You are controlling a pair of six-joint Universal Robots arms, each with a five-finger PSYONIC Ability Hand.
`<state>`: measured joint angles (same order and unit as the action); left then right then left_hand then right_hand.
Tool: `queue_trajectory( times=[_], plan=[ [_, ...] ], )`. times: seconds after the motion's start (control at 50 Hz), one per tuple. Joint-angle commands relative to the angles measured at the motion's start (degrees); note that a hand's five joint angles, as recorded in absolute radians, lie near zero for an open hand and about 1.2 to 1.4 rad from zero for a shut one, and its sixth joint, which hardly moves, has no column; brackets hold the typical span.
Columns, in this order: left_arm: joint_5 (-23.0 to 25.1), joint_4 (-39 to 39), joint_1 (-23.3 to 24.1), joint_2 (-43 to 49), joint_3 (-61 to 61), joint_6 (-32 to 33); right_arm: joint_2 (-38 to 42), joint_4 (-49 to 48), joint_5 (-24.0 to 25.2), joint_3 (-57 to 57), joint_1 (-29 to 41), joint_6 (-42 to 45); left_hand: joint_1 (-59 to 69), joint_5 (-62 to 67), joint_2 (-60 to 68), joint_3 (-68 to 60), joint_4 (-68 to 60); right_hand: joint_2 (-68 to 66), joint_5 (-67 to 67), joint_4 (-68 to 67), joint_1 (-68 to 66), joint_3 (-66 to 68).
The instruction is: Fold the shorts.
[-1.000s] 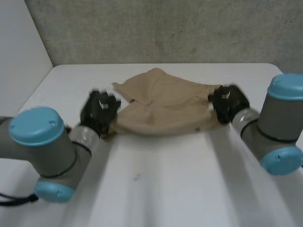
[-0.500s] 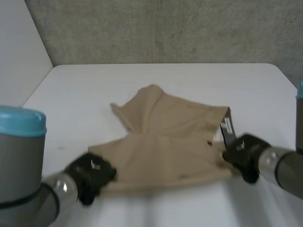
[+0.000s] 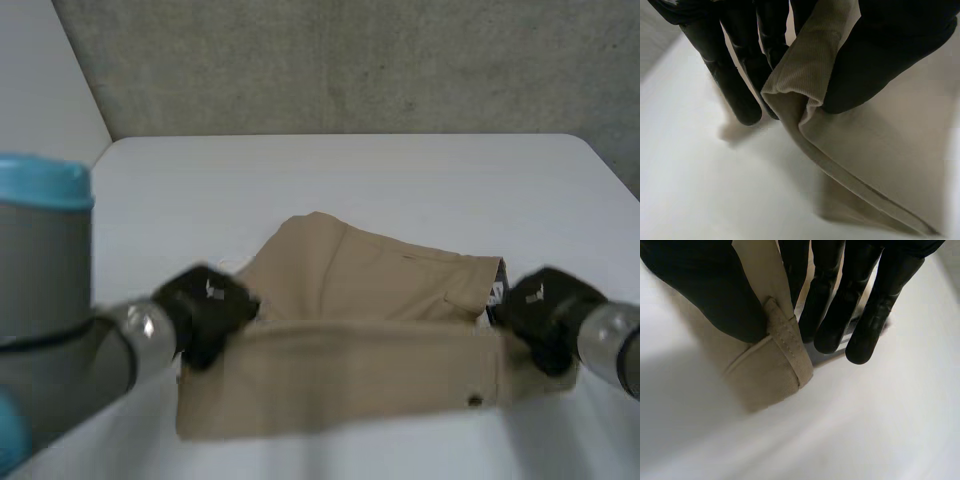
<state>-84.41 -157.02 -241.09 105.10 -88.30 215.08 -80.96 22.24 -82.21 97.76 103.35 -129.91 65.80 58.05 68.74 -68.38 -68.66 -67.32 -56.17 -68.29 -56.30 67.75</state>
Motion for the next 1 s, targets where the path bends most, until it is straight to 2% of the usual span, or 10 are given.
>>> queue_trajectory(
  times=[0.02, 0.12, 0.22, 0.48, 0.5, 0.56, 0.58, 0.64, 0.82, 1.0],
  plan=[
    [-2.6, -15.75, -0.52, 13.63, 11.74, 1.04, 6.08, -8.35, -1.54, -7.57, 0.71, -9.21, 14.2, 11.95, 11.26, -11.62, -11.34, -12.68, -13.83, -11.71, -23.7, 12.25],
    [-5.76, -30.6, 0.09, 21.28, 16.58, 3.23, 12.74, -16.06, -6.54, -13.37, 3.86, -11.51, 14.2, 11.95, 11.26, -11.62, -11.34, -12.68, -13.83, -11.71, -23.7, 12.25],
    [-7.35, -41.59, 0.88, 29.88, 21.58, 12.7, 18.03, -23.02, -11.21, -16.98, 5.19, -10.89, 14.2, 11.95, 11.26, -11.62, -11.34, -12.68, -13.83, -11.71, -23.7, 12.25],
    [-6.56, -54.69, 0.8, 40.18, 27.75, 14.92, 30.51, -41.74, -12.18, -20.94, 6.69, -9.66, 14.2, 11.95, 11.26, -11.62, -11.34, -12.68, -13.83, -11.71, -23.7, 12.25],
    [-6.56, -56.1, 0.8, 40.18, 27.57, 14.84, 30.69, -42.8, -12.27, -20.94, 6.69, -9.66, 7.73, 5.48, 4.78, -5.14, -4.87, -12.68, -13.83, -11.71, -23.7, 12.25],
    [-6.64, -60.5, 0.88, 40.01, 26.17, 14.4, 30.78, -44.82, -12.8, -20.77, 6.86, -10.1, -48.7, -50.95, -51.64, 51.28, 51.55, 46.43, 45.28, 47.4, 35.41, -46.86],
    [-6.56, -61.55, 0.88, 39.75, 25.38, 14.05, 30.52, -44.83, -12.8, -20.5, 6.95, -10.19, -55.8, -58.05, -58.74, 58.38, 58.66, 57.32, 56.17, 58.29, 46.3, -57.75],
    [-5.59, -64.72, 1.5, 37.91, 21.52, 12.73, 28.15, -44.83, -12.71, -19.19, 6.86, -11.5, -55.8, -58.05, -58.74, 58.38, 58.66, 57.32, 56.17, 58.29, 46.3, -57.75],
    [-5.76, -64.82, 1.67, 23.41, 8.86, 5.09, 13.39, -39.58, -10.96, -9.89, 6.25, -20.38, -55.8, -58.05, -58.74, 58.38, 58.66, 57.32, 56.17, 58.29, 46.3, -57.75],
    [-5.85, -48.67, 0.09, 10.4, -2.65, -10.54, 10.04, -29.18, -2.52, 1.46, 0.8, -25.74, -55.59, -57.84, -58.53, 58.17, 58.44, 53.89, 52.74, 54.86, 42.86, -54.32]
  ],
)
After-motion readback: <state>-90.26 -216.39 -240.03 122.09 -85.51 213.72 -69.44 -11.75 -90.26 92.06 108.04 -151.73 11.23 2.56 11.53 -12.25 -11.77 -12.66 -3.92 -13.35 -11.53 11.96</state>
